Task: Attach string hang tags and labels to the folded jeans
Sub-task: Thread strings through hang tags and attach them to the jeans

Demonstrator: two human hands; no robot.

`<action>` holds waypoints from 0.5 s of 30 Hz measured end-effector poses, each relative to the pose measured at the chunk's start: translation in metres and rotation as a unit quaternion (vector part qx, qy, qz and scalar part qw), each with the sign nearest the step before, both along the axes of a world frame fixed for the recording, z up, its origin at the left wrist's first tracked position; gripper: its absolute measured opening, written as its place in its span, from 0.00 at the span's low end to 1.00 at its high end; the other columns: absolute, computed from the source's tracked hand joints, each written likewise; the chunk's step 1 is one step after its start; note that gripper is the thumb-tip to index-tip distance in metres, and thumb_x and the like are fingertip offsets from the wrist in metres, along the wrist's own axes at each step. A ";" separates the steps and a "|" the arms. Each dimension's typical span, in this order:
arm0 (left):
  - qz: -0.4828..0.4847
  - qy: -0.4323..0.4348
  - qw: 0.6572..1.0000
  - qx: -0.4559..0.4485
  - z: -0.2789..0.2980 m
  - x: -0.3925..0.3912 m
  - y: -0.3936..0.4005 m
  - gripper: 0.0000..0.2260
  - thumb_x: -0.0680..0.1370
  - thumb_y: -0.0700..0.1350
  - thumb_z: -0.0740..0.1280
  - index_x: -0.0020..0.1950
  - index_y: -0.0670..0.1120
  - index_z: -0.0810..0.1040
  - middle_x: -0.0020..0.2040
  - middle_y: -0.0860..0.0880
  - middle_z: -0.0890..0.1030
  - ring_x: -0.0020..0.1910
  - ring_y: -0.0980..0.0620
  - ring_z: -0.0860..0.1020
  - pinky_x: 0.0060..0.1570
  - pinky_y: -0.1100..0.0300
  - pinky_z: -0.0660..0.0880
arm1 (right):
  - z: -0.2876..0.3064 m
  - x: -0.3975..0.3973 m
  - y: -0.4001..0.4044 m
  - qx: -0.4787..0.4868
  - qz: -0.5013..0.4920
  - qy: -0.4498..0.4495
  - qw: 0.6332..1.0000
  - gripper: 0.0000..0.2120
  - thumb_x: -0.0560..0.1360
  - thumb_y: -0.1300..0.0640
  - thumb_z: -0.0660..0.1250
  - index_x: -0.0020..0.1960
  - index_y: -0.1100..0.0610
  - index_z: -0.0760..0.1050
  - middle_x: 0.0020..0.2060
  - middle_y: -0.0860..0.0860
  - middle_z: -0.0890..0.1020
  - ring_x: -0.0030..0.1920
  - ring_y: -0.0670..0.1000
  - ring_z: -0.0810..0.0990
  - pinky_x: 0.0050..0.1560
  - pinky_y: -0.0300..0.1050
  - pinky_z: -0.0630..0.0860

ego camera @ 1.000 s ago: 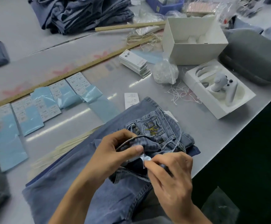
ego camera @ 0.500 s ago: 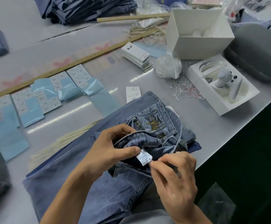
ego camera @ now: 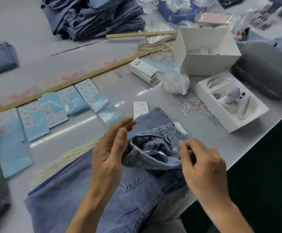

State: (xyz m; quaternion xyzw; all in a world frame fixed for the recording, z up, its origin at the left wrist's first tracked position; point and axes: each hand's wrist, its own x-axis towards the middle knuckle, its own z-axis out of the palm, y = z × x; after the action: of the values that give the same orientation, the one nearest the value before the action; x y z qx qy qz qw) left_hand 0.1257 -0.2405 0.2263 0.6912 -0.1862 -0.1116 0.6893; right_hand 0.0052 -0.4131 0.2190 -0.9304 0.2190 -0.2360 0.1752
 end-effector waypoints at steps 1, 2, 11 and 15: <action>0.059 -0.049 0.997 0.012 -0.002 -0.001 0.001 0.17 0.83 0.56 0.61 0.65 0.50 0.80 0.62 0.55 0.83 0.64 0.54 0.80 0.60 0.66 0.74 | 0.005 0.005 -0.013 0.016 -0.018 0.026 0.999 0.16 0.84 0.45 0.58 0.45 0.51 0.76 0.29 0.42 0.77 0.27 0.41 0.72 0.33 0.38 0.67; 0.114 -0.089 0.989 0.026 -0.007 -0.002 0.003 0.17 0.83 0.57 0.61 0.65 0.50 0.79 0.63 0.54 0.82 0.65 0.53 0.79 0.62 0.65 0.73 | 0.008 0.009 -0.024 0.021 -0.022 0.036 0.999 0.15 0.83 0.44 0.57 0.46 0.51 0.76 0.29 0.40 0.76 0.26 0.39 0.71 0.31 0.37 0.66; -0.031 -0.300 0.853 0.427 -0.119 -0.020 0.006 0.24 0.85 0.56 0.51 0.76 0.48 0.71 0.78 0.46 0.67 0.74 0.42 0.71 0.69 0.45 0.62 | 0.024 0.037 -0.024 -0.068 0.043 -0.036 0.996 0.19 0.79 0.51 0.63 0.68 0.55 0.75 0.70 0.52 0.72 0.67 0.54 0.73 0.65 0.47 0.69; -0.058 -0.257 0.856 0.444 -0.129 -0.014 0.010 0.24 0.86 0.58 0.47 0.80 0.52 0.66 0.80 0.48 0.65 0.77 0.46 0.67 0.70 0.47 0.61 | 0.006 0.058 -0.020 -0.051 0.144 0.057 0.987 0.28 0.83 0.43 0.57 0.80 0.47 0.59 0.80 0.46 0.57 0.80 0.48 0.55 0.78 0.43 0.52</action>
State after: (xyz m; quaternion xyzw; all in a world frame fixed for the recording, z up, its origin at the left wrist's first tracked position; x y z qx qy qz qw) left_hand 0.1116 -0.2305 0.0970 0.9157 -0.3275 -0.0404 0.2293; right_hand 0.0628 -0.4329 0.2254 -0.9718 0.0805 -0.1657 0.1470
